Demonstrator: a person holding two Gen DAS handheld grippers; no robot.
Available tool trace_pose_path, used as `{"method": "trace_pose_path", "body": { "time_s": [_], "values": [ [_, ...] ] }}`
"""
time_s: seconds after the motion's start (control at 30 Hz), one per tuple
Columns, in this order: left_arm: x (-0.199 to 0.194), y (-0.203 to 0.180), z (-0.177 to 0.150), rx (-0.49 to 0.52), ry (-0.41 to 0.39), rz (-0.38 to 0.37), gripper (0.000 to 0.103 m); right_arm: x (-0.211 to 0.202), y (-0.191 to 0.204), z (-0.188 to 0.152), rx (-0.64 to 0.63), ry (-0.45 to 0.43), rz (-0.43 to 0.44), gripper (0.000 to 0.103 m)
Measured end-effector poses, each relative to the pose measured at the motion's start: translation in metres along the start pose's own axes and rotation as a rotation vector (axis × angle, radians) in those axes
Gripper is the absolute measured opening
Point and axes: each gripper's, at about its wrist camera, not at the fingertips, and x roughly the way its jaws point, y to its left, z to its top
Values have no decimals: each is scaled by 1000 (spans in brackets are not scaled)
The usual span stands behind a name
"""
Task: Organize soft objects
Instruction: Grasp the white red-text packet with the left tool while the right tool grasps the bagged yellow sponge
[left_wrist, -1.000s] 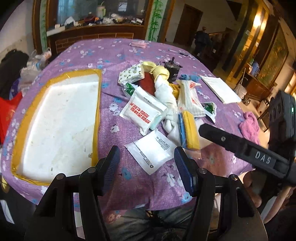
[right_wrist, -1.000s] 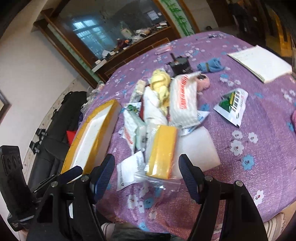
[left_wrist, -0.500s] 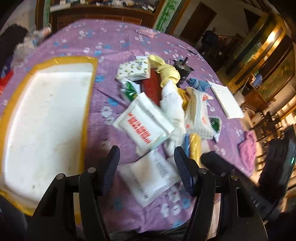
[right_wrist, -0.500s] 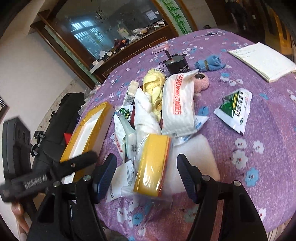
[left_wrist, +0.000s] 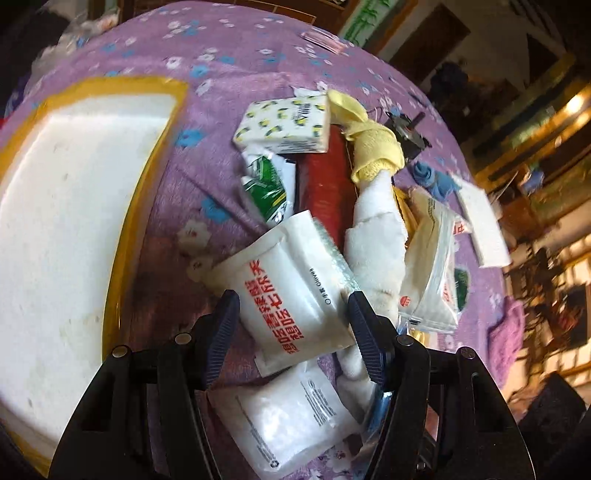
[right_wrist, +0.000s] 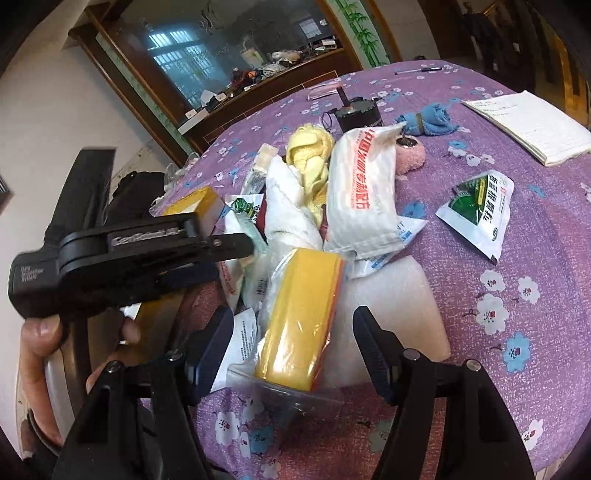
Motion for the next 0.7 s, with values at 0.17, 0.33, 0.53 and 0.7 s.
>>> {"method": "trace_pose_path", "body": {
  "time_s": [0.17,0.33,0.53,0.7],
  "values": [
    [-10,10,-10,4,5,-15,57,-1,-3,-1,13,5,10,67],
    [-19,6,-20,16,-21,37,57,-3,3,-5,-10,8,1,67],
    [-3,-16,-3,92,-27,139,57,-3,3,-5,-3,7,-13,67],
    [-13,6,-12,55,-9,141,37,-7,2,-5,-6,1,-29,61]
  ]
}}
